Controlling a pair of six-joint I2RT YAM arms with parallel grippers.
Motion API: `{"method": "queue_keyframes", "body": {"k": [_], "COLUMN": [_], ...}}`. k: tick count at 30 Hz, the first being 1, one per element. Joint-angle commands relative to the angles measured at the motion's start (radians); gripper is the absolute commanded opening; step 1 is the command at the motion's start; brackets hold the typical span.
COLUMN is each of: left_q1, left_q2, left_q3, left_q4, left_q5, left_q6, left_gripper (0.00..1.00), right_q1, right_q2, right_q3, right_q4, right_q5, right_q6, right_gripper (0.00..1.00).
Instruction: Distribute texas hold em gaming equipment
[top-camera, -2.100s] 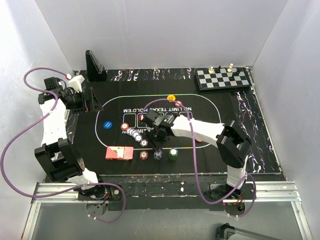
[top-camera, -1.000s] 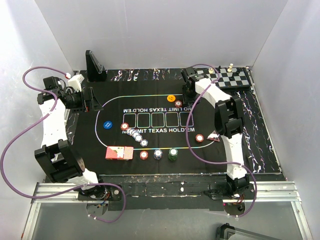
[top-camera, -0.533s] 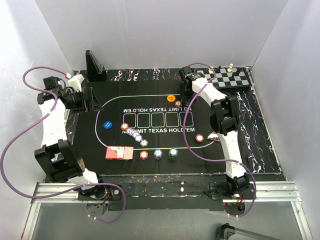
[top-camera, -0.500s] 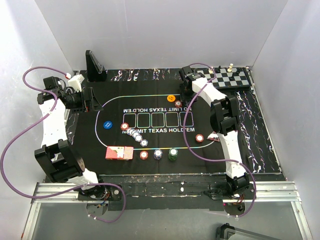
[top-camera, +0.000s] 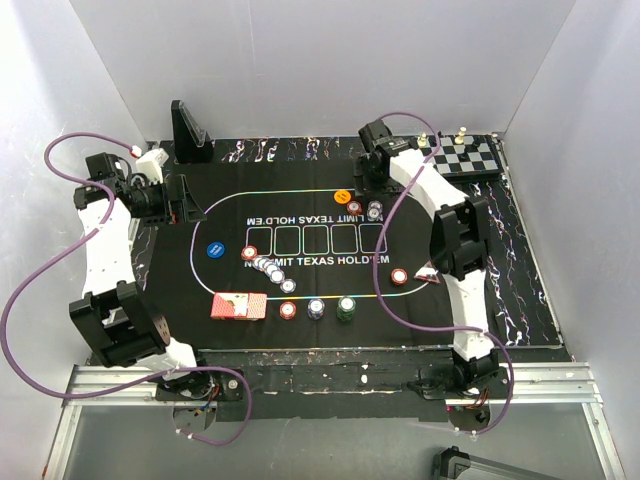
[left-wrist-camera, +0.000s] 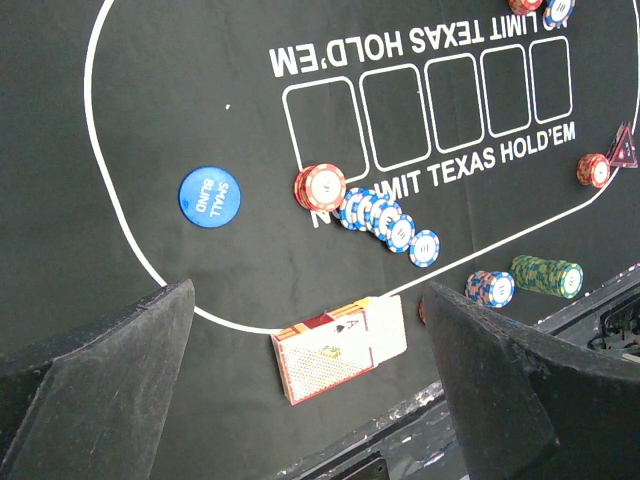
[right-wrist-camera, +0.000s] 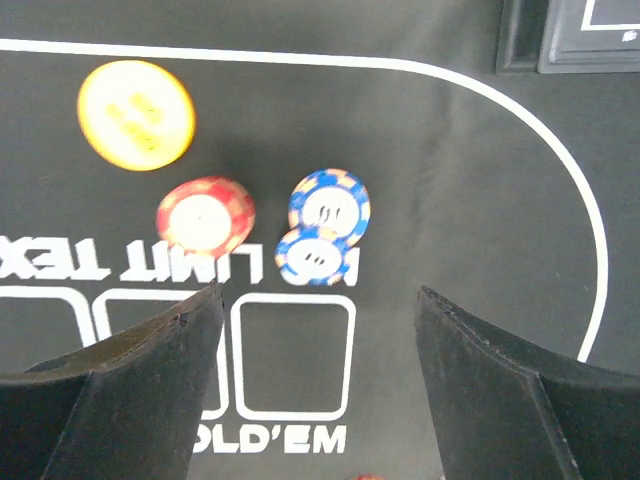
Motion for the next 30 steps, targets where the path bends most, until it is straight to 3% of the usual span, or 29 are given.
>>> {"method": "queue_keyframes", "body": {"k": [1,6,13,20,30], "left_q1": [0.007,0.007,0.007,0.009,0.007], "left_q2": [-0.070,-0.090,-0.108,-0.120,-0.131], "left_q3": [0.007,0.007,-0.003,-0.004,-0.004], "left_q4": [-0.009,-0.010,-0.015,-0.023,-0.023], "left_q5": [0.028,0.033,0.036,0.033,0.028], "left_q6": [0.002,-0.002,-0.002,-0.004,-0.001], "left_gripper": [1.00,1.00,1.00,1.00,1.00], "right_q1": [0.092,0.239,0.552,0.666,0.677], "right_q2": [-0.221,-0.378,-0.512,-0.476,-0.407], "right_q3": [-0.033,-0.202,-0.524,-0.609,-0.673], "right_q4": [0.000,0.024,0.154,0.190,0.251], "right_q5": [0.047,0.024,-0.122,-0.222,-0.283], "right_q6": [-0.006,-0.015,-0.035,-0.041,-0.034], "right_gripper": [0.83,0.83,0.88,0.89,0.91]}}
